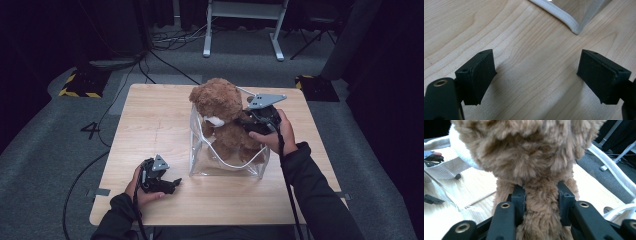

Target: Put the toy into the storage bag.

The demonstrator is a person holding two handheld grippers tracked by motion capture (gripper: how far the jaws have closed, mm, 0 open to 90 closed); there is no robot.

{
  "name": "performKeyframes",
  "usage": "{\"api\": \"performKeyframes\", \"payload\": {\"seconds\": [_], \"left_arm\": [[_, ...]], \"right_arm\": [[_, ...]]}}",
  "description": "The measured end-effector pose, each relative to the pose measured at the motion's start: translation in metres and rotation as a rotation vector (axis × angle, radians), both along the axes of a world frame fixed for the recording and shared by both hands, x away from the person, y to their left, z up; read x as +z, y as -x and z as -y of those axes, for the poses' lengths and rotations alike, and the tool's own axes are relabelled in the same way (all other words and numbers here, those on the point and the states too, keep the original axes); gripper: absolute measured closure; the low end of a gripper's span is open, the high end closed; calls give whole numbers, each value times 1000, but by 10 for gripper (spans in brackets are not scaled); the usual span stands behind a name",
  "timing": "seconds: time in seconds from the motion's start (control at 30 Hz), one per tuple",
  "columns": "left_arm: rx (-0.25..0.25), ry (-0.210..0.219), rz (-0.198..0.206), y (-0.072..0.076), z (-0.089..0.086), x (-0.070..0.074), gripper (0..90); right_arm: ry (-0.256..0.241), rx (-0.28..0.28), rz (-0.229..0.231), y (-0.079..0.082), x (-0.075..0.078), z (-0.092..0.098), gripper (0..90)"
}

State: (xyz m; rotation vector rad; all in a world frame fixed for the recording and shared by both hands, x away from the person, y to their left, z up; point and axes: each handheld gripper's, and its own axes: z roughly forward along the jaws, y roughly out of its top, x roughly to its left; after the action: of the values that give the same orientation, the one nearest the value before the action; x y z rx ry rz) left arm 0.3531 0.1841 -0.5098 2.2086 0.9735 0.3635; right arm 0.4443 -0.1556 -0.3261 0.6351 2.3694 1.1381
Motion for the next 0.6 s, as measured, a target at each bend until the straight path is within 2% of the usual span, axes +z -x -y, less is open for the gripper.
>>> {"api": "performKeyframes", "payload": {"seconds": [0.13,0.3,0.47,0.6], "left_arm": [[0,0,0,0,0,0,147],[0,0,0,0,0,0,147],[0,0,0,0,0,0,147],[1,2,-1,0,0,0,147]], "right_arm": [[5,-10,-9,-1,0,3,660],[43,2,-55,-6,-3,6,653],[75,17,-80,-9,-5,6,652],[99,11,-102,-12,-7,7,704]]}}
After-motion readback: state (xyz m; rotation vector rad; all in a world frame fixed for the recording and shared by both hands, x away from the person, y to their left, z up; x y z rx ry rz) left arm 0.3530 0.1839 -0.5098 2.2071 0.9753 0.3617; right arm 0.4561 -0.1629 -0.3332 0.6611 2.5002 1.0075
